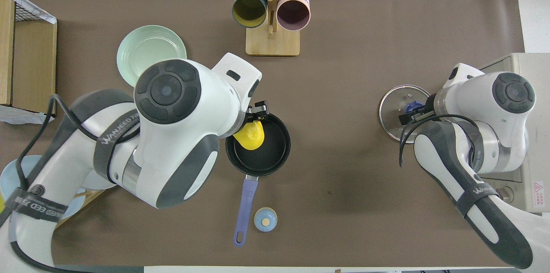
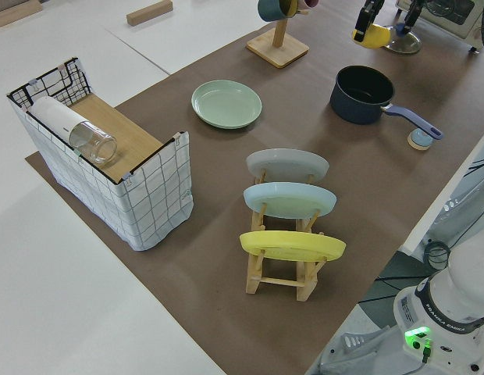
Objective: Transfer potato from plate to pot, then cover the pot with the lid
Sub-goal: 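Carry the potato with the left gripper over the black saucepan, then lower the potato into the saucepan and open the left gripper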
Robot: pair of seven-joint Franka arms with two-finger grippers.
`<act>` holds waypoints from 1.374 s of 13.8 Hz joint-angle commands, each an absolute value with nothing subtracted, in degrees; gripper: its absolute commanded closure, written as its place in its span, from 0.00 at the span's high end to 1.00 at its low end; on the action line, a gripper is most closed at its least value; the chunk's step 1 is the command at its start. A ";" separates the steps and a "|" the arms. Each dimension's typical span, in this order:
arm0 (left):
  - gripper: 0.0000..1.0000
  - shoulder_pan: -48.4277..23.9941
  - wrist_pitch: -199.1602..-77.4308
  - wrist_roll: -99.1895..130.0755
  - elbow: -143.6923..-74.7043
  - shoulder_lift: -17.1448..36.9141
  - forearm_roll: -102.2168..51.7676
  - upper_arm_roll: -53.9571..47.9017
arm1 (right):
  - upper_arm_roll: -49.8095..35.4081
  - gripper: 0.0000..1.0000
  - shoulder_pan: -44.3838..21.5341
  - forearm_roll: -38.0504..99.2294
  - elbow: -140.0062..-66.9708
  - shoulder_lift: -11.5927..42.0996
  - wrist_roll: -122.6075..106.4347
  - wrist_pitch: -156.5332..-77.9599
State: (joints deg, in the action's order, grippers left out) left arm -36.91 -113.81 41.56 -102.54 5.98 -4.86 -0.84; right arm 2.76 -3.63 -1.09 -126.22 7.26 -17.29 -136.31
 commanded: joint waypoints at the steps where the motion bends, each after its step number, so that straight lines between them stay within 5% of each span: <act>1: 0.00 -39.11 -119.87 41.31 -109.94 4.21 -4.40 0.35 | 2.29 0.95 -2.90 -0.35 -127.18 7.64 -17.05 -137.81; 8: 0.00 -39.64 -124.62 35.77 -112.94 7.12 -1.41 0.35 | 2.29 0.86 -2.90 0.00 -127.09 7.65 -17.14 -137.72; 19: 0.00 -40.51 -130.25 35.51 -113.64 13.09 3.95 0.35 | 2.29 0.89 -2.99 0.00 -127.18 7.91 -17.14 -139.31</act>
